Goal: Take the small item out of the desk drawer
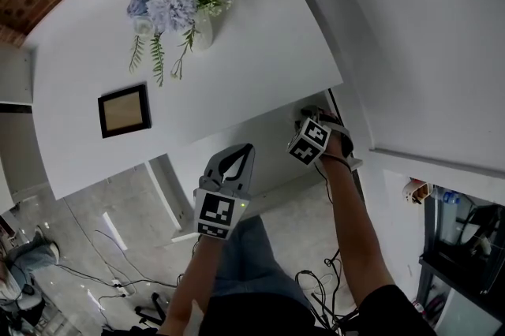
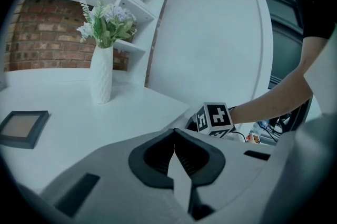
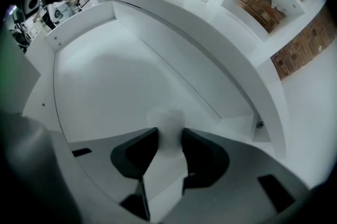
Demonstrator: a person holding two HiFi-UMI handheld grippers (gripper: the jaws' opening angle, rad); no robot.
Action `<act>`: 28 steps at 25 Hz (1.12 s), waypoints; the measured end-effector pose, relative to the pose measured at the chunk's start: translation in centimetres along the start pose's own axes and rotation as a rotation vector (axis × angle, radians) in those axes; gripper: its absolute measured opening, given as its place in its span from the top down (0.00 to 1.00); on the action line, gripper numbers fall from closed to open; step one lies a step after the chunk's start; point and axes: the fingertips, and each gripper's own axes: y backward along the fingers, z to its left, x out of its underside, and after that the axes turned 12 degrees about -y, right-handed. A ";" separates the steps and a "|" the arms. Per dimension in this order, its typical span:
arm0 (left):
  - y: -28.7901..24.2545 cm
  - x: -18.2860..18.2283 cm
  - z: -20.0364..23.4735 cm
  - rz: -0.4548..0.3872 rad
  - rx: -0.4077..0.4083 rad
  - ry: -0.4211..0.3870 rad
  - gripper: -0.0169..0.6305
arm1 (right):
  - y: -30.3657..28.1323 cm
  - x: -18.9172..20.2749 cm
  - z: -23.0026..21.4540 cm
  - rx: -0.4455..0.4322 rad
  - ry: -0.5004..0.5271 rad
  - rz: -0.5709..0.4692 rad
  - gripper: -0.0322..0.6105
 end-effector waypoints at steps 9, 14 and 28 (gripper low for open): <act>1.2 -2.2 1.2 -0.033 -0.014 -0.029 0.96 | 5.9 -1.2 0.6 -0.037 -0.141 -0.126 0.73; 2.7 -5.2 2.1 -0.069 -0.033 -0.059 0.96 | 14.8 -3.5 0.7 -0.064 -0.368 -0.406 0.73; 7.0 -17.8 1.4 -0.285 -0.059 -0.204 0.96 | 37.5 -1.7 -3.2 0.204 -0.867 -1.190 0.73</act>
